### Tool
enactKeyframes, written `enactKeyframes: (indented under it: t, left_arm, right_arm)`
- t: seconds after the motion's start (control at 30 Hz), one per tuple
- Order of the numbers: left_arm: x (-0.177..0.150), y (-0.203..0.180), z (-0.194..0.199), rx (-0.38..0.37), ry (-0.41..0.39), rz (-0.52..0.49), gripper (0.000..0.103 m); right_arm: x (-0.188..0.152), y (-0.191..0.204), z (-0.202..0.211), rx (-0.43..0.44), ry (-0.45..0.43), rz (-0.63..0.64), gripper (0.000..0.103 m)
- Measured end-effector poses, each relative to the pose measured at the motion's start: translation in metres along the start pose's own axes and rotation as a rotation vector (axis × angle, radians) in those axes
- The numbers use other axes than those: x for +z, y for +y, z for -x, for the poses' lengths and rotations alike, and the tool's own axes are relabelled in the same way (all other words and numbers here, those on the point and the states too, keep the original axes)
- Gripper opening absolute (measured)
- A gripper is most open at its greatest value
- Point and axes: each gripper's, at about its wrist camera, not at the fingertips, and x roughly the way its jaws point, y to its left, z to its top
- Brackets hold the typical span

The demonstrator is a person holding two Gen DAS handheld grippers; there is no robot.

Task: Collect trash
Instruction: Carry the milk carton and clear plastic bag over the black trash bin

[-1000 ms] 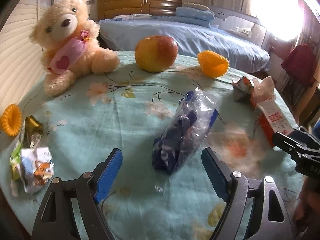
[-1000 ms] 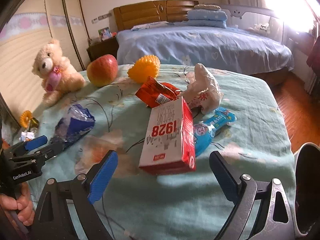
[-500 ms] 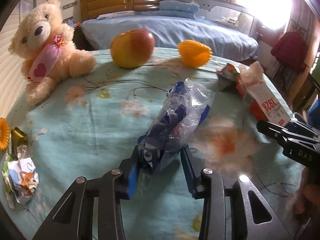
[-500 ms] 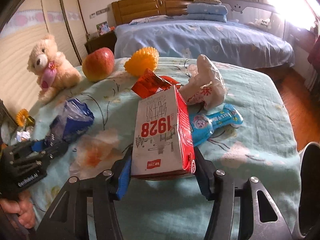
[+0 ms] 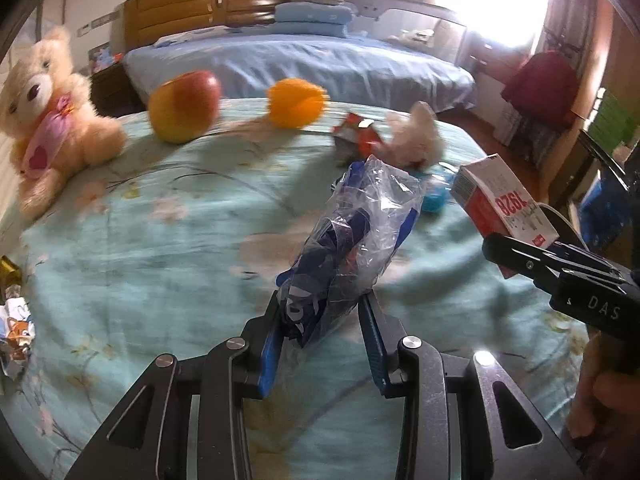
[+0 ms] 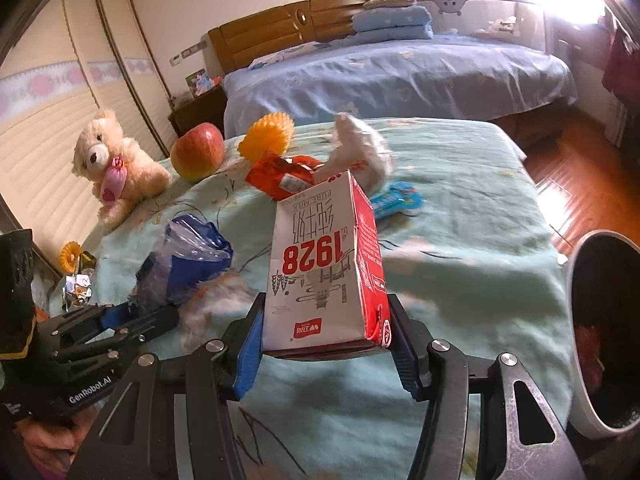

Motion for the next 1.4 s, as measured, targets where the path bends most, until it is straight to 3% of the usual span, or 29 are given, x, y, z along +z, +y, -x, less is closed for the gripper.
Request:
enactKeyframes:
  t: [1.4]
  left_arm:
    - [0.02,-0.148,-0.029,-0.161,0.029,-0.233,0.035]
  right_arm:
    - [-0.04,-0.139,0.092,-0.163,-0.089,-0.239,0.056]
